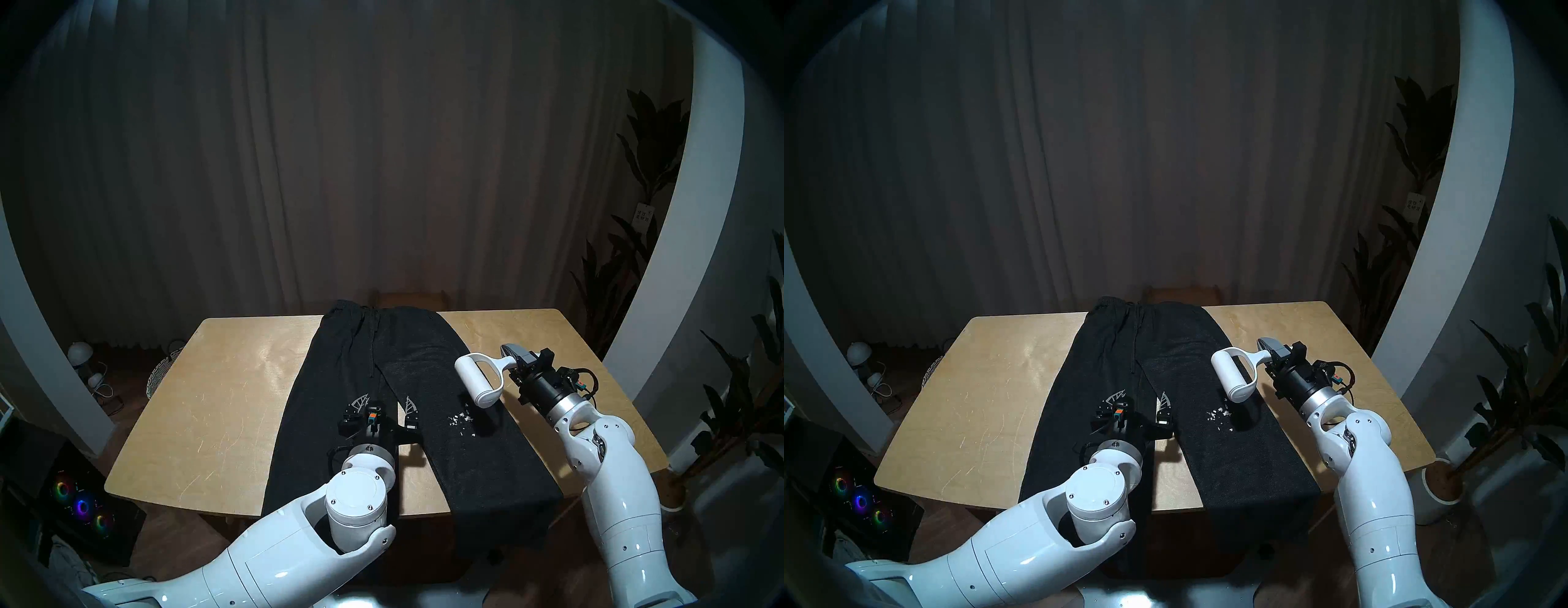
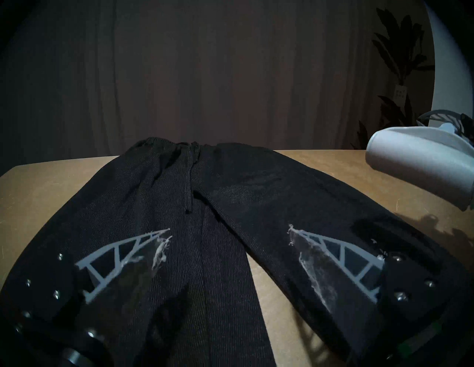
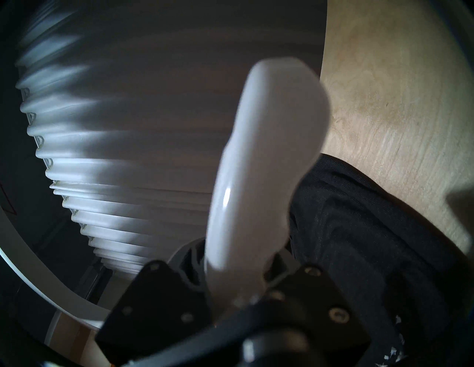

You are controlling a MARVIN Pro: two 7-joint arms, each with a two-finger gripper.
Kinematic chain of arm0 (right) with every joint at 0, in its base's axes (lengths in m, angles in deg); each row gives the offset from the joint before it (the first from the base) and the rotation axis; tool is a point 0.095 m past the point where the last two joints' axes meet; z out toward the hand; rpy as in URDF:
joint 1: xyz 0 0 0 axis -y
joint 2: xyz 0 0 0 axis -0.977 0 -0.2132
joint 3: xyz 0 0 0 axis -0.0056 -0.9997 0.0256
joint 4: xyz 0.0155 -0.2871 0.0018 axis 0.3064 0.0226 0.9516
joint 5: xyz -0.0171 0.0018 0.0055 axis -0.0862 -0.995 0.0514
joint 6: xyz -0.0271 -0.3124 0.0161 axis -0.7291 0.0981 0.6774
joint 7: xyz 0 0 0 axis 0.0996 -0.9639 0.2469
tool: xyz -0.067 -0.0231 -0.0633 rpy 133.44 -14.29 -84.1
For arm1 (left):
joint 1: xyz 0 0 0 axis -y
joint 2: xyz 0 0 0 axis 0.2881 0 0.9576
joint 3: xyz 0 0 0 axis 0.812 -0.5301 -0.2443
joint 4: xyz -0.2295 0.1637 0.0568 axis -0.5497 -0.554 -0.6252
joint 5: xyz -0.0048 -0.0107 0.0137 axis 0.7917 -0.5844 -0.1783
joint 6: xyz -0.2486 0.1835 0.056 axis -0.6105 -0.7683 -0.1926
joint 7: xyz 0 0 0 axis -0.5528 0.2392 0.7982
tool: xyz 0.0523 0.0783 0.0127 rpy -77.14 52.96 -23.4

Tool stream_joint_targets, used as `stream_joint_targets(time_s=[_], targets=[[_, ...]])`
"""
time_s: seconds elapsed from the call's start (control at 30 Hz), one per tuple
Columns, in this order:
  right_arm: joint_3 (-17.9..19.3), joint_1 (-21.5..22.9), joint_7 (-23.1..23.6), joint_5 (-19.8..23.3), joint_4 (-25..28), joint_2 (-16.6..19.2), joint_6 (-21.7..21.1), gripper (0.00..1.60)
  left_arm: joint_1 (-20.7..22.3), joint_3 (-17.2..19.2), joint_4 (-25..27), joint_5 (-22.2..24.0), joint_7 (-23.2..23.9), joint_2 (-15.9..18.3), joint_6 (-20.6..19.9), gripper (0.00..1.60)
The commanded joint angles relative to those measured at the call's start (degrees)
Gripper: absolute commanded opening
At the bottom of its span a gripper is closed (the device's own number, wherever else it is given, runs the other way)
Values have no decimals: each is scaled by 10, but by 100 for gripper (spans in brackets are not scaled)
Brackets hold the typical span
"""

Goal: Remove lint and debris from pants with a lint roller

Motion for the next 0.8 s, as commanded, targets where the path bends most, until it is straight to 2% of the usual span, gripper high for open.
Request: stream_joint_targets(time_s=[0.0,0.23,0.3,0.47,0.5,0.53,0.63,0.77], targets=[[4,-24,4,5,42,-11,7,0,34,-5,-39,-29,-6,-36,26,160],[4,-42,8,6,56,-8,-1,0,48,-21,-77,-72,-27,-53,65,160],[1,-41,16,-2,51,-4,0,0,52,-31,-85,-96,-37,-53,72,160],[-1,-36,23,-6,40,2,-6,0,54,-46,-107,-112,-40,-63,80,160],[0,-36,23,-5,42,3,-8,0,56,-51,-113,-123,-51,-66,69,160],[-1,-36,22,-5,43,5,-10,0,58,-53,-115,-121,-42,-65,74,160],[-1,-39,25,-10,43,5,-11,0,70,-73,-139,-142,-45,-71,42,160],[-4,-42,31,-18,41,6,-11,0,76,-81,-156,-150,-57,-79,-2,160]])
